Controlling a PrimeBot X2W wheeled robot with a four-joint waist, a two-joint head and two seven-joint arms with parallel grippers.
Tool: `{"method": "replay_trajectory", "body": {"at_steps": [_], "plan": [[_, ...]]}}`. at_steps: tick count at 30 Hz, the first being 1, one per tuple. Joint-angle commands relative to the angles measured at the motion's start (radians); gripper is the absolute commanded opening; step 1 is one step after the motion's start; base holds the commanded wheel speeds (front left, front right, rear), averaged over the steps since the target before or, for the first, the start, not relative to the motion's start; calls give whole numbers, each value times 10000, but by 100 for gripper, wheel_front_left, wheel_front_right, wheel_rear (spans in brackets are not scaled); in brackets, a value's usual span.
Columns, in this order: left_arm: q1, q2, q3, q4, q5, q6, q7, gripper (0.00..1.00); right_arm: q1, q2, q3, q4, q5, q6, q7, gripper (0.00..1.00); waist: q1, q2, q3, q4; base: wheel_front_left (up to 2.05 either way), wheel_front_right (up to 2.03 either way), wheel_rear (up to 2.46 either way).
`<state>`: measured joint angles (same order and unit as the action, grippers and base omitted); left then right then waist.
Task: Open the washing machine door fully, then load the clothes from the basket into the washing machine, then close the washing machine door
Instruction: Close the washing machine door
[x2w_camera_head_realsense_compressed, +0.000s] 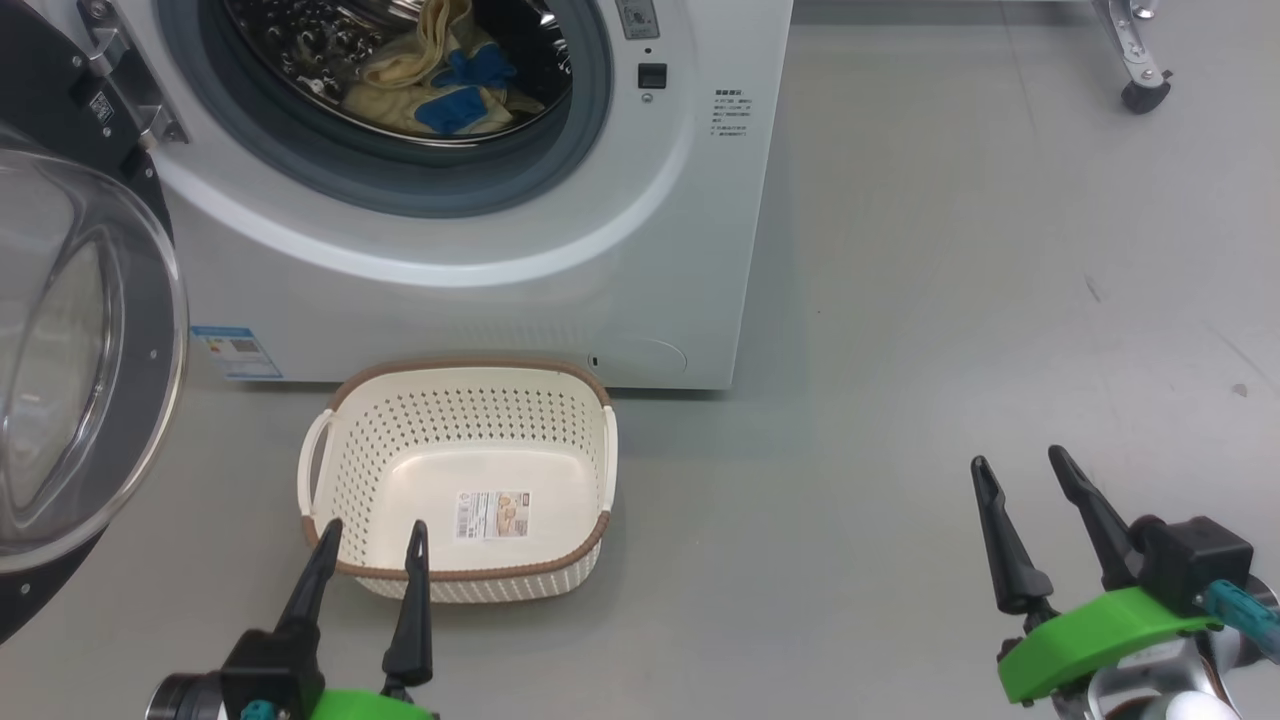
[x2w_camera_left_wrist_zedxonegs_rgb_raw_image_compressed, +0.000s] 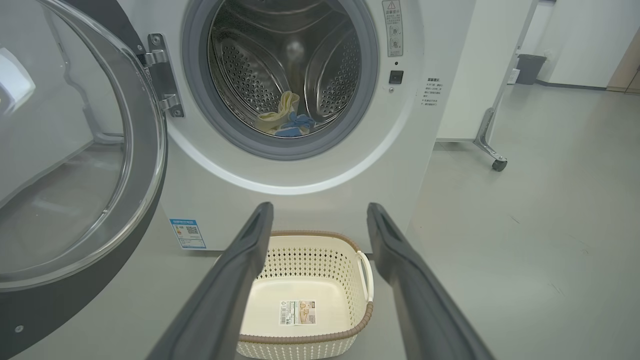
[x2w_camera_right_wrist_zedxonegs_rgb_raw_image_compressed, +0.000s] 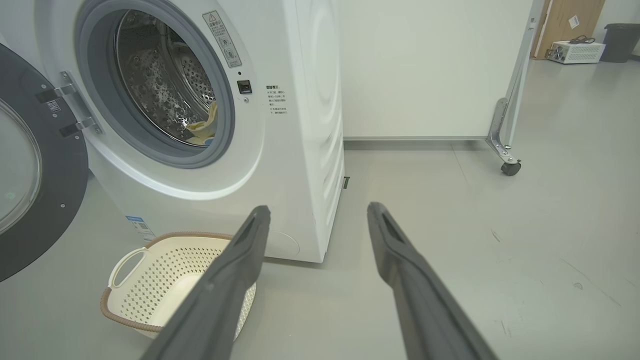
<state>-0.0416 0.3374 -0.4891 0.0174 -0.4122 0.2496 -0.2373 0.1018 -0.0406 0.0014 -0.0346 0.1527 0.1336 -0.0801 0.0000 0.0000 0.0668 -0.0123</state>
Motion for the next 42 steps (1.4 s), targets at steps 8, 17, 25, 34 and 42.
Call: {"method": "replay_trajectory", "body": {"at_steps": [8,17,25,34,42], "plan": [[-540,246,322,-246,109,1512,-123,100,-227,-97,87,-340,-11,-29,-91,100,0,0,-15,113,0,0,0],[-577,185,286,-218,109,1511,-153,100,-156,-97,2,-481,-57,-29,-15,100,0,0,-54,508,0,0,0],[-608,155,262,-221,126,1518,-174,100,-107,-97,19,-596,-51,-29,17,100,0,0,-7,1357,0,0,0],[-602,102,259,-186,98,1517,-193,100,-126,-97,64,-592,-48,-29,13,100,0,0,-92,2722,0,0,0],[-552,24,310,-207,88,1526,-215,100,-181,-97,255,-578,-50,-29,29,100,0,0,-136,3687,0,0,0]]}}
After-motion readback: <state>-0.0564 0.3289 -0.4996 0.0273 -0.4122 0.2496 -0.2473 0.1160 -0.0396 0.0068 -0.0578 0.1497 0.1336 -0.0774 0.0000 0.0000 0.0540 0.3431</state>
